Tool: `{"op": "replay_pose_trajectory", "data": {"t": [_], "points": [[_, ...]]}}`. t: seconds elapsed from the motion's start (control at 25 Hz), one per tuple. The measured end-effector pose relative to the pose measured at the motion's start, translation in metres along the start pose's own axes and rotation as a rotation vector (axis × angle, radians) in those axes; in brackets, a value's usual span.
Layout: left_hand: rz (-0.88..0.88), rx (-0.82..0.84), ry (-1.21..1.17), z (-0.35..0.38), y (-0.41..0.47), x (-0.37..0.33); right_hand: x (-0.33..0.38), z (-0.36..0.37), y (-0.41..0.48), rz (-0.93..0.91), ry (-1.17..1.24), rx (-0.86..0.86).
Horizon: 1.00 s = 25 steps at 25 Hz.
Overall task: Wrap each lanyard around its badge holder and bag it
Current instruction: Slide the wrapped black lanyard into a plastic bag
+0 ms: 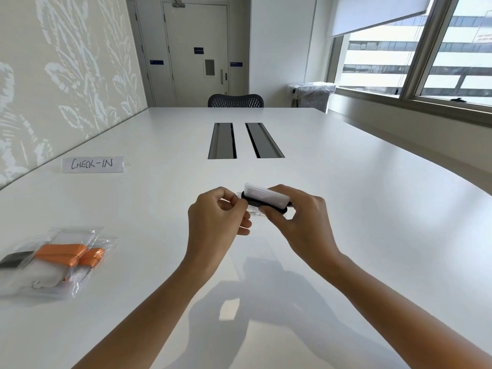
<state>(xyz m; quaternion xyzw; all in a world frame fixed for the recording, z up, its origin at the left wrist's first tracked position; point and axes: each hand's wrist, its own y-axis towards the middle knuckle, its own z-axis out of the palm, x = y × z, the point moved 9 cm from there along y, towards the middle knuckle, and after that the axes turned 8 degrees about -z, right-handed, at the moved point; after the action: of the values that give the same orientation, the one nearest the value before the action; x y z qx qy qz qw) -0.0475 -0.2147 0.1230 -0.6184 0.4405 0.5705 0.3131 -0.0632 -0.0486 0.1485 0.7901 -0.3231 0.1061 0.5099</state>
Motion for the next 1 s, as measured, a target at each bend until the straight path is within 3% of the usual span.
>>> {"op": "replay_pose_trajectory", "data": {"t": [0.24,0.32,0.48,0.6,0.68,0.84,1.0], "points": [[-0.067,0.099,-0.069,0.006,0.008,0.009,0.001,0.007,0.003,-0.022,-0.096,0.148],[0.048,0.096,-0.022,0.006,0.008,0.001,-0.004,0.007,0.002,0.023,-0.093,0.161],[0.473,0.098,0.179,0.013,-0.006,-0.028,-0.029,-0.003,0.007,0.229,-0.007,0.116],[0.611,0.183,0.225,0.022,-0.012,-0.034,-0.032,0.000,0.009,0.297,0.086,0.177],[0.623,0.178,0.240,0.021,-0.011,-0.034,-0.032,0.005,0.006,0.335,0.168,0.232],[0.553,0.107,0.237,0.011,-0.001,-0.031,-0.029,0.018,0.000,0.449,0.579,0.400],[0.532,0.090,0.217,0.010,0.000,-0.029,-0.022,0.017,0.000,0.420,0.637,0.560]]}}
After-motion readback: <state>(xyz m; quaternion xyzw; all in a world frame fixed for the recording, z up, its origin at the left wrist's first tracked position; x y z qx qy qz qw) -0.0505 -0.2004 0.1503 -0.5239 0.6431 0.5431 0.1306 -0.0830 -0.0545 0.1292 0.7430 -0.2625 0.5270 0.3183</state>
